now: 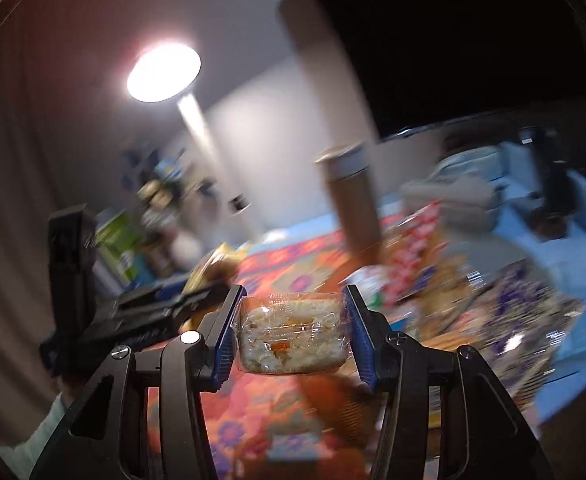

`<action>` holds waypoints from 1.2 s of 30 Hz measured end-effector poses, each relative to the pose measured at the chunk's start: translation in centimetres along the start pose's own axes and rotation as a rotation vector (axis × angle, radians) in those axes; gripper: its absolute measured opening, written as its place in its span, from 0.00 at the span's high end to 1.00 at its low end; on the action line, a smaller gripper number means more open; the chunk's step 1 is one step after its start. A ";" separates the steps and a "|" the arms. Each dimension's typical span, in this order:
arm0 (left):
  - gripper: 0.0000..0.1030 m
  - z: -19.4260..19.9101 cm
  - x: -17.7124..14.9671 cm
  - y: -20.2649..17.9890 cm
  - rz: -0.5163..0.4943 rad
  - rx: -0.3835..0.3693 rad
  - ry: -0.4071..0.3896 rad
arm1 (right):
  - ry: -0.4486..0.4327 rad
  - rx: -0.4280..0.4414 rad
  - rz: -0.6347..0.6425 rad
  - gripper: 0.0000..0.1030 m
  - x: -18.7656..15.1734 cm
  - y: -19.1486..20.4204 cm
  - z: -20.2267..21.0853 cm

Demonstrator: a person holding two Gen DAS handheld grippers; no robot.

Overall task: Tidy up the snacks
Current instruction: 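Carry both packs over the glass bowl and open both tools, then move both tools back over the last two snacks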

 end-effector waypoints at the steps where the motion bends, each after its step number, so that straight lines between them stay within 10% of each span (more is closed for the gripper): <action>1: 0.56 -0.6 0.4 -0.9 -0.010 -0.007 0.006 | -0.022 -0.025 -0.029 0.54 0.6 -1.1 0.5; 17: 0.55 -6.8 3.5 -8.9 -0.103 -0.091 0.054 | -0.066 -0.240 -0.179 0.48 3.9 -9.5 -0.7; 21: 0.20 -7.7 3.0 -8.9 -0.117 -0.078 0.086 | 0.008 -0.211 -0.186 0.27 4.0 -10.3 -2.1; 36: 0.20 -3.3 1.9 -4.9 -0.085 -0.029 0.033 | -0.012 -0.122 -0.173 0.27 3.0 -8.0 -0.4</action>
Point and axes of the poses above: each gripper's, at about its wrist camera, not at the fingertips, and z roughly against the way its jaws point, y to its left, x to its top, the point moved 3 cm from there along -z, roughly the way its jaws point, and after that the axes turned 10 degrees about y, right-handed, at the moved point
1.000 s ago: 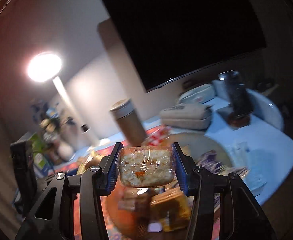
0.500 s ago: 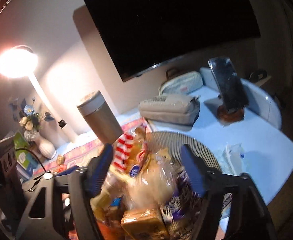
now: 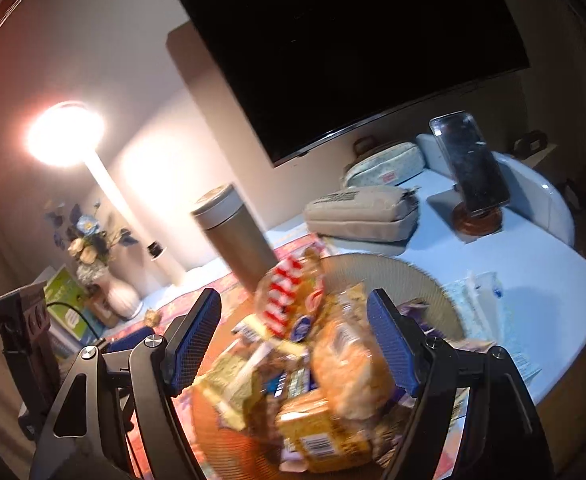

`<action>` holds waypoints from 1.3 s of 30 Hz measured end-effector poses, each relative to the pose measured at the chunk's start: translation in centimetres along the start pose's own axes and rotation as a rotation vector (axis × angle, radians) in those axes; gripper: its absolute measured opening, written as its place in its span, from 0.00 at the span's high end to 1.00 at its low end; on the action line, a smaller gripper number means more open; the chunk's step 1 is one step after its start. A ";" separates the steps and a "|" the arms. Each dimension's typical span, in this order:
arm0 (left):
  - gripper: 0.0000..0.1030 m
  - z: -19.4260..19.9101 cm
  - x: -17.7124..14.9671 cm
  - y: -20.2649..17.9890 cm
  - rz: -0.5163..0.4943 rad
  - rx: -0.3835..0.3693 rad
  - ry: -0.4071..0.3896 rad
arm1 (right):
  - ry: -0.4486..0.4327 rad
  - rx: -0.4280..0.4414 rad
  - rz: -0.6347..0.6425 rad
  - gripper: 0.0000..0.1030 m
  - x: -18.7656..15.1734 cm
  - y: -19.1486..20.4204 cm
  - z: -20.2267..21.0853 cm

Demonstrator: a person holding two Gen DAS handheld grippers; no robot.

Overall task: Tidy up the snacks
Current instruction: 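Move both tools back over the last two snacks, then grasp the red-wrapped bread with the right tool while the left grasps the square biscuit pack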

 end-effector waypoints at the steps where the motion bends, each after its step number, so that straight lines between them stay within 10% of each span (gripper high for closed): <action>1: 0.20 0.6 -0.2 0.4 0.002 0.007 -0.010 | 0.001 0.006 0.009 0.27 -0.2 0.6 0.0; 22: 0.20 15.3 -6.2 25.5 0.413 0.260 -0.168 | 0.316 0.241 0.300 0.27 -6.4 19.9 -9.7; 29: 0.20 11.6 -7.3 32.7 0.520 0.278 -0.088 | 0.533 0.225 0.295 0.27 -8.9 25.5 -19.3; 39: 0.20 1.5 -6.2 38.8 0.626 0.181 0.046 | 0.523 0.111 0.375 0.27 -9.0 28.3 -29.3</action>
Point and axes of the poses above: each gripper's, at about its wrist camera, not at the fingertips, and z roughly against the way its jaws point, y to its left, x to its top, the point moved 3 cm from there along -z, roughly the way its jaws point, and after that the axes turned 10 degrees about y, right-handed, at the moved point
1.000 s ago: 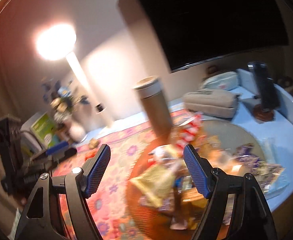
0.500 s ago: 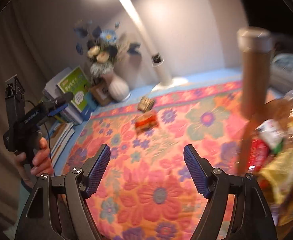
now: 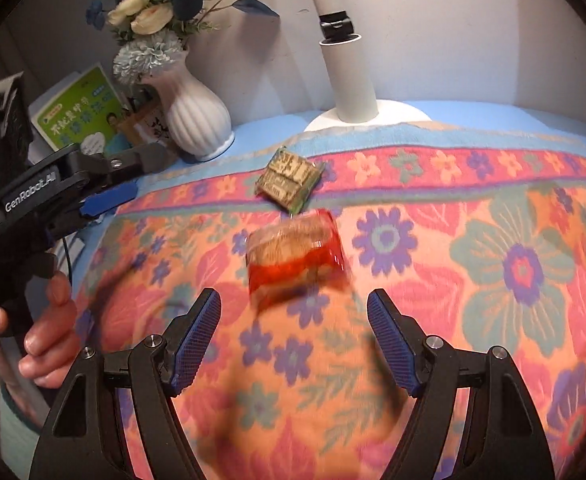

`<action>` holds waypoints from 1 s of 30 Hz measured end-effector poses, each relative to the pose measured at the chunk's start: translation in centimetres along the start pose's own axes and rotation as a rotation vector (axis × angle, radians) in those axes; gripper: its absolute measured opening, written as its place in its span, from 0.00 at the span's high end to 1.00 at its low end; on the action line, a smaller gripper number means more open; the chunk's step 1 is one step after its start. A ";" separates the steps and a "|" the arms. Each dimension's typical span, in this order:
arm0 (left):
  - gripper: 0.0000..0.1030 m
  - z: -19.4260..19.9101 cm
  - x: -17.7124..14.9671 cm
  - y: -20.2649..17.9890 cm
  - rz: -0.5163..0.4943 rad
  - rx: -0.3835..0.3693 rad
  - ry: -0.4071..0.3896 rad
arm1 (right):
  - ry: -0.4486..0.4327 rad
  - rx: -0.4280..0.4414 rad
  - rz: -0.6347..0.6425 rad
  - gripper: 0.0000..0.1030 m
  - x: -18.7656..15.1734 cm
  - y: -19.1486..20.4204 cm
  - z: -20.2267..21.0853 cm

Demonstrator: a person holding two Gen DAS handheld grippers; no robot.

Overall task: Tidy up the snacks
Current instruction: 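Grasp the red-wrapped bread with the right tool while the left grasps the square biscuit pack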

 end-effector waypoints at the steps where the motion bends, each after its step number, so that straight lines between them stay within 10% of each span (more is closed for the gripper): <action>1: 0.20 -0.7 0.3 -0.1 -0.005 -0.003 0.008 | -0.006 -0.005 0.017 0.26 0.4 0.1 -0.6; 11: 0.20 -6.2 1.4 -0.9 -0.052 -0.034 0.063 | 0.016 -0.043 0.083 0.26 2.6 0.0 -4.7; 18: 0.20 -7.5 1.2 -2.5 -0.103 -0.038 0.087 | 0.038 -0.029 0.082 0.46 1.3 -0.9 -3.8; 30: 0.22 -11.3 0.9 -5.6 -0.219 0.113 0.133 | -0.004 0.058 -0.056 0.45 -1.8 -6.1 0.0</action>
Point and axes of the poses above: each gripper's, at about its wrist camera, not at the fingertips, and z roughly against the way its jaws point, y to its left, x to its top, the point moved 3 cm from there along -z, roughly the way its jaws point, and after that the axes turned 10 degrees about y, right-handed, at the moved point
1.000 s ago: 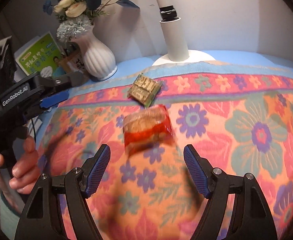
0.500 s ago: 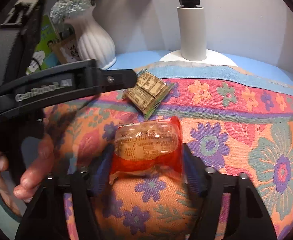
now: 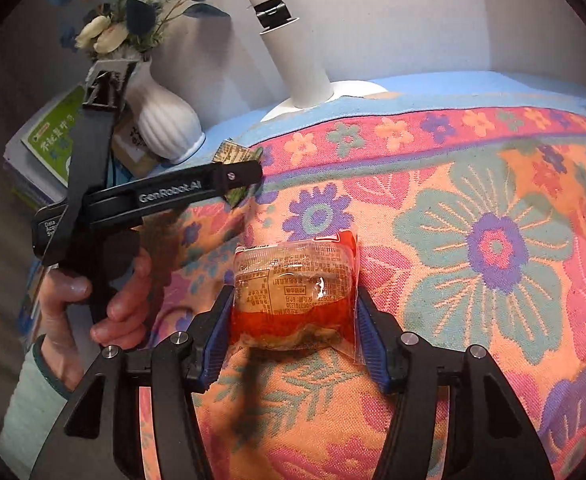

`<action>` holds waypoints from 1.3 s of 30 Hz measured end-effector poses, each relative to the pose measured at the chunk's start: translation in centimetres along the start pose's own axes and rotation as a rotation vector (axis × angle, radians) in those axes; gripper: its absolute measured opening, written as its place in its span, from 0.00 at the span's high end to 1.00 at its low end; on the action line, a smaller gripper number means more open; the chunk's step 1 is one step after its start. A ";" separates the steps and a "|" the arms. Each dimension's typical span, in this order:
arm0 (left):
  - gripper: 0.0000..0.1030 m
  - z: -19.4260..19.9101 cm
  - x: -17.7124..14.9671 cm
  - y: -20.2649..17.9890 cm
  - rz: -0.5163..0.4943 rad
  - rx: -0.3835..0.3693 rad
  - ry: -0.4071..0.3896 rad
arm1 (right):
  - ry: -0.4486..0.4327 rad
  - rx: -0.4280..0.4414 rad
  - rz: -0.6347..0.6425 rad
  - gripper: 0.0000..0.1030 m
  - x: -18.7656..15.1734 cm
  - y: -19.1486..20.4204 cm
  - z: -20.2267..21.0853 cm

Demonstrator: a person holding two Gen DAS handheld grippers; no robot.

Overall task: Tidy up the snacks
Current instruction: 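Grasp the red-wrapped bread with the right tool while the left grasps the square biscuit pack, then carry both snacks over the glass bowl and open both tools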

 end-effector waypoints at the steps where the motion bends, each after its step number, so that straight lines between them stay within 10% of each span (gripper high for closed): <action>1: 0.28 0.0 0.0 -0.1 -0.007 0.027 -0.008 | -0.001 -0.007 0.007 0.45 0.1 0.2 -0.1; 5: 0.49 0.1 0.0 -0.5 -0.026 0.065 -0.023 | -0.003 -0.019 0.034 0.46 0.0 0.7 0.0; 25: 0.50 10.7 -16.6 -0.8 0.162 0.123 -0.090 | -0.180 -0.285 0.241 0.47 -9.0 5.6 5.5; 39: 0.50 18.4 -22.1 -7.0 0.093 0.121 -0.219 | -0.120 -0.036 0.003 0.47 -17.0 1.5 10.7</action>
Point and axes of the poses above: each gripper's, at about its wrist camera, not at the fingertips, and z roughly against the way its jaws point, y to its left, x to its top, the point moved 3 cm from there along -z, roughly the way its jaws point, and after that the axes turned 10 degrees about y, right-handed, at the moved point
